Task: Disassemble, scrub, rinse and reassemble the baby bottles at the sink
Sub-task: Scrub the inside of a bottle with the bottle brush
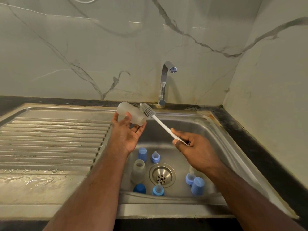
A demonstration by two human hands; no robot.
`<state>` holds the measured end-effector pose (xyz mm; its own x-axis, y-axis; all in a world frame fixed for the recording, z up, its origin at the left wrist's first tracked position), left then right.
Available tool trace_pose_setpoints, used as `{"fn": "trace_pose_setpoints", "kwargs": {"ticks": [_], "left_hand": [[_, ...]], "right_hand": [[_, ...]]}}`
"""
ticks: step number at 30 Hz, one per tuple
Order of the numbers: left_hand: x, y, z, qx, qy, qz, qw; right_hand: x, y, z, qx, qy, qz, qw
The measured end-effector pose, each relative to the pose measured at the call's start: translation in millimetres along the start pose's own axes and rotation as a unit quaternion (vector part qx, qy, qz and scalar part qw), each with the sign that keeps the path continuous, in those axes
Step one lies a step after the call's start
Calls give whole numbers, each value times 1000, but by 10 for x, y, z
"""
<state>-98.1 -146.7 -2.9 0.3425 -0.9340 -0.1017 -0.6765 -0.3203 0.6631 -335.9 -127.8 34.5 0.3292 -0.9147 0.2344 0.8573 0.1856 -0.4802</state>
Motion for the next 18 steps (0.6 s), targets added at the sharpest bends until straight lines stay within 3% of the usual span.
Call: {"fn": "trace_pose_setpoints", "kwargs": {"ticks": [10,14,18], "left_hand": [[-29,17,9,4,4,-11,1000],[-31,19,-1,8,9,-15,1000],[-15,-4,-1,6,6,-1,1000]], "right_hand": [[-15,93,-16,-19,16,36,999],[42,-4,-78,-42,28,14,999],[1,38,-51,-1,17,22,1000]]}}
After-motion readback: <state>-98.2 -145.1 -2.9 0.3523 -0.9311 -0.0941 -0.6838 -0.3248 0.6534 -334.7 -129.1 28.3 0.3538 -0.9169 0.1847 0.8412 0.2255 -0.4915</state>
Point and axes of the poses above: each hand's wrist, its own x-axis towards the middle knuckle, its own y-axis out of the palm, z = x × y, the point moved 7 cm from there along x, towards the middle knuckle, and after that the axes turned 15 degrees about x, right-handed, at the moved point
